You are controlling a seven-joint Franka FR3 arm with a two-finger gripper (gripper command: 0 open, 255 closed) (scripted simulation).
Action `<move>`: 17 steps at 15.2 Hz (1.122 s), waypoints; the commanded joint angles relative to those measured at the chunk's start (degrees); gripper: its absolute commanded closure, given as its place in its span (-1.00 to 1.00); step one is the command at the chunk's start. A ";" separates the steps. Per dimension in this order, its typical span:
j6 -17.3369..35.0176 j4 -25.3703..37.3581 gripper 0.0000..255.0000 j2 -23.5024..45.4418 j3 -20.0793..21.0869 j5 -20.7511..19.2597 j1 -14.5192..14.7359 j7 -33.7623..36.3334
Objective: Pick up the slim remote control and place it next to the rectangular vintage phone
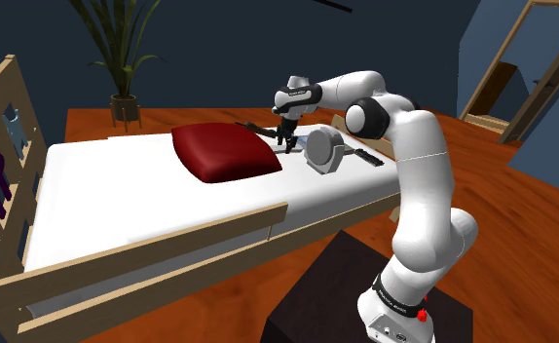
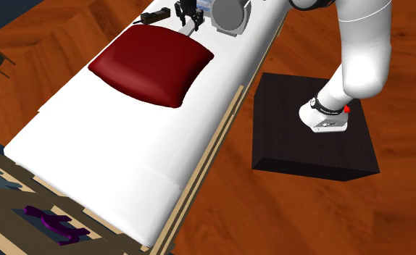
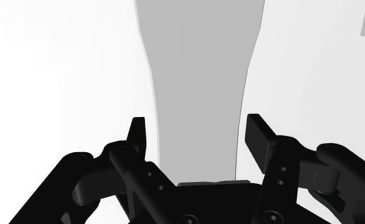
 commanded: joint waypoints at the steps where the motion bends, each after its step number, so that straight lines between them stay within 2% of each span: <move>1: 0.08 -0.02 1.00 0.01 0.00 0.00 0.00 0.00; 5: 0.08 -0.02 1.00 0.01 0.00 0.00 0.00 0.00; 6: 0.09 -0.02 -1.00 0.01 0.00 0.00 0.00 0.00; 11: 0.08 -0.02 -1.00 0.01 0.00 0.00 0.00 0.00; 15: -5.91 3.89 -1.00 -2.08 -0.18 -0.29 -0.01 0.21; 17: -5.90 3.88 -1.00 -2.09 -0.18 -0.29 -0.01 0.21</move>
